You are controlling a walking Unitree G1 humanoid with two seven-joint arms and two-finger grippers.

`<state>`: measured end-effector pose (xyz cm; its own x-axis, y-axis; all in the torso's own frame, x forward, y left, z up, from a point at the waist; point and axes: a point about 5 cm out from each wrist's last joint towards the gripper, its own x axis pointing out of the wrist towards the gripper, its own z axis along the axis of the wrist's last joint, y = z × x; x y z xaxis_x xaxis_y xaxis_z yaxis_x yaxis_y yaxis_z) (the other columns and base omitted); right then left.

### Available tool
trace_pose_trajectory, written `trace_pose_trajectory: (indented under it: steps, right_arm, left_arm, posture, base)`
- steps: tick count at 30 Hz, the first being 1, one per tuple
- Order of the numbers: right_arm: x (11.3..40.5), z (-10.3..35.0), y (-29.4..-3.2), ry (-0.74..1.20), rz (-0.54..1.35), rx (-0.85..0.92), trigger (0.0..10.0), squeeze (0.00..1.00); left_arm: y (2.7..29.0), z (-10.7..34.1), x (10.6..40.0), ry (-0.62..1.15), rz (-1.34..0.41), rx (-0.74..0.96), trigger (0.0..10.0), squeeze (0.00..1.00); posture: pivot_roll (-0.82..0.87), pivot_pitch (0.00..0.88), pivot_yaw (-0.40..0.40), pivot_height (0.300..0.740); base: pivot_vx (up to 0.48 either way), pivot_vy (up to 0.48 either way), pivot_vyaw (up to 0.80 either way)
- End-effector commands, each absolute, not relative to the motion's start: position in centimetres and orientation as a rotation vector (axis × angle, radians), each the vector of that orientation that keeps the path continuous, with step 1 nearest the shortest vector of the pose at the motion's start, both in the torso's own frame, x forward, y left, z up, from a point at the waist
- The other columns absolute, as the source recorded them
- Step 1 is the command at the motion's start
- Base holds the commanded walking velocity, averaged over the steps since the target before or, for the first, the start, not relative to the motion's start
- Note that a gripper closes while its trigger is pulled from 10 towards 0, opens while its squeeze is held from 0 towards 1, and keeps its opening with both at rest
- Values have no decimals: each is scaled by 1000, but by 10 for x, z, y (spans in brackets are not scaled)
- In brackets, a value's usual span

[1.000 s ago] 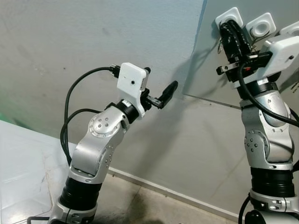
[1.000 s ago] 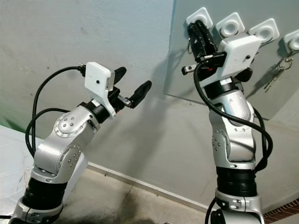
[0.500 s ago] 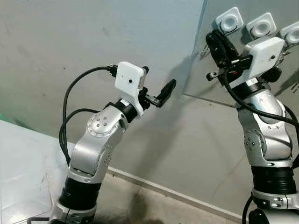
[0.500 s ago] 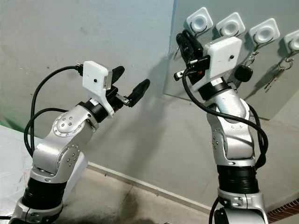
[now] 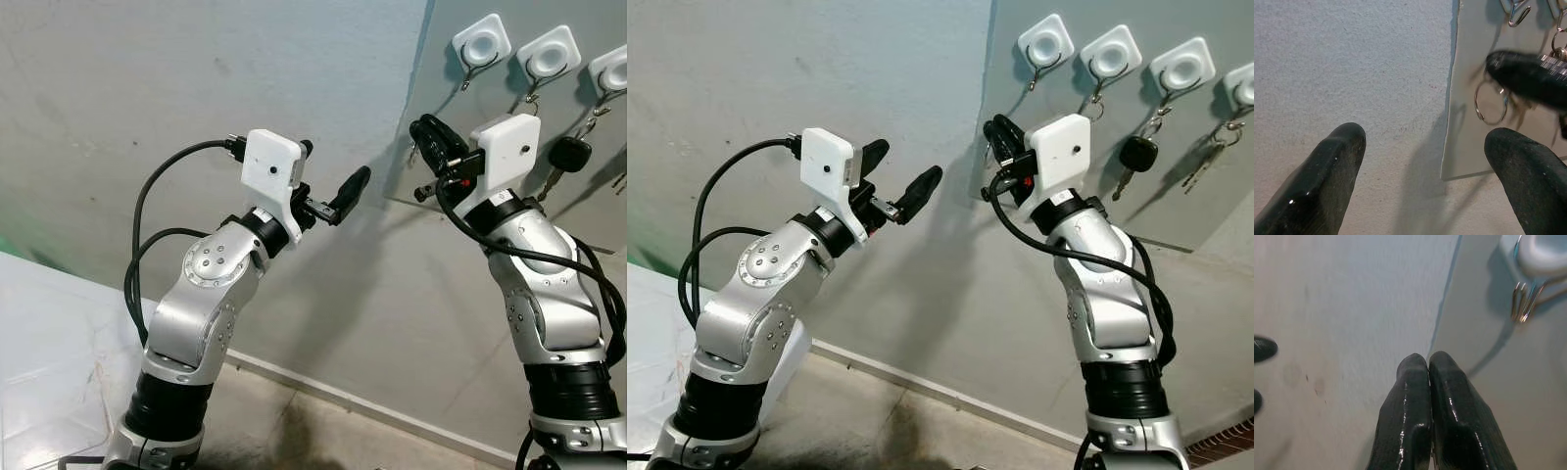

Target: Hang keys on a hook

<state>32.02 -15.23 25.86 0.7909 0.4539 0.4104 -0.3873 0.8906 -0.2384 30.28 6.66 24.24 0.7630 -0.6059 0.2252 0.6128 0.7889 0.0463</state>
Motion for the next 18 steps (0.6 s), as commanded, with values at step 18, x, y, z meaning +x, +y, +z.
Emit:
trace_pose_trajectory:
  steps: [18]
  right_arm:
    - [311, 295, -180, -674, 335, -55, 10000, 0]
  left_arm:
    - [67, 248, 301, -254, -664, -37, 10000, 0]
  posture:
    - [25, 64, -19, 702]
  base:
    - [0, 0, 0]
